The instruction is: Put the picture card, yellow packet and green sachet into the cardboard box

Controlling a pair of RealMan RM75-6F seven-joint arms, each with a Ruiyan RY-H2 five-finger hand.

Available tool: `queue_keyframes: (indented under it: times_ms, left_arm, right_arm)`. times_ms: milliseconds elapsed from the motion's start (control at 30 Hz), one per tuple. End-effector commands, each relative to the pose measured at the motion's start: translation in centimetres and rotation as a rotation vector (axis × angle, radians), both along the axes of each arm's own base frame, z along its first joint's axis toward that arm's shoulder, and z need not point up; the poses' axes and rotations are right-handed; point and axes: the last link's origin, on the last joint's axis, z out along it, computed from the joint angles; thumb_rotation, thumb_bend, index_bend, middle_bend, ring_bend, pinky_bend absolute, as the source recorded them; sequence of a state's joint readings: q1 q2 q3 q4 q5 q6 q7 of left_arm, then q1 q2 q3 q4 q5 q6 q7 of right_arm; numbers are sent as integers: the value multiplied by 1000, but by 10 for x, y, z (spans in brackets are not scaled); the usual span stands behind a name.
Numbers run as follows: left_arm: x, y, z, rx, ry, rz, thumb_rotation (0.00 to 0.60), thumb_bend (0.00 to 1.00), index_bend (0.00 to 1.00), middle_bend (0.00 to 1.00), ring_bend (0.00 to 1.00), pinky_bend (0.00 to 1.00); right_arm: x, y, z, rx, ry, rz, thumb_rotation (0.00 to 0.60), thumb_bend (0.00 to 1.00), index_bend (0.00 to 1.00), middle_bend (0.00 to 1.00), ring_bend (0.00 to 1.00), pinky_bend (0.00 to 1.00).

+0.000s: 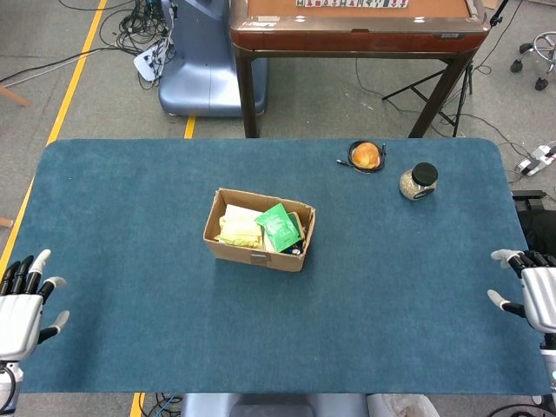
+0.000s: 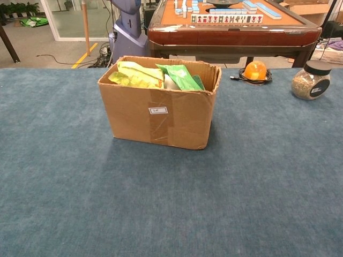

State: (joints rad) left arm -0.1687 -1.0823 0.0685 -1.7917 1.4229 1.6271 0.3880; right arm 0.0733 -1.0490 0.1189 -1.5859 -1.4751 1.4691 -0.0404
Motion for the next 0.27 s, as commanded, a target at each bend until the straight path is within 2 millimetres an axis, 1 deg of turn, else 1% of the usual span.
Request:
queue_keyframes:
  times_ms: [33, 267]
  left_arm:
    - [-5, 3, -2, -22, 20, 17, 600, 187, 395, 62, 0, 54]
    - [-8, 7, -5, -30, 19, 36, 600, 187, 399, 70, 0, 58]
  right_arm:
    - [-1, 0, 0, -1, -3, -9, 600, 62, 389, 455, 359, 416]
    - [-6, -3, -2, 24, -4, -42, 600, 62, 389, 455, 360, 416]
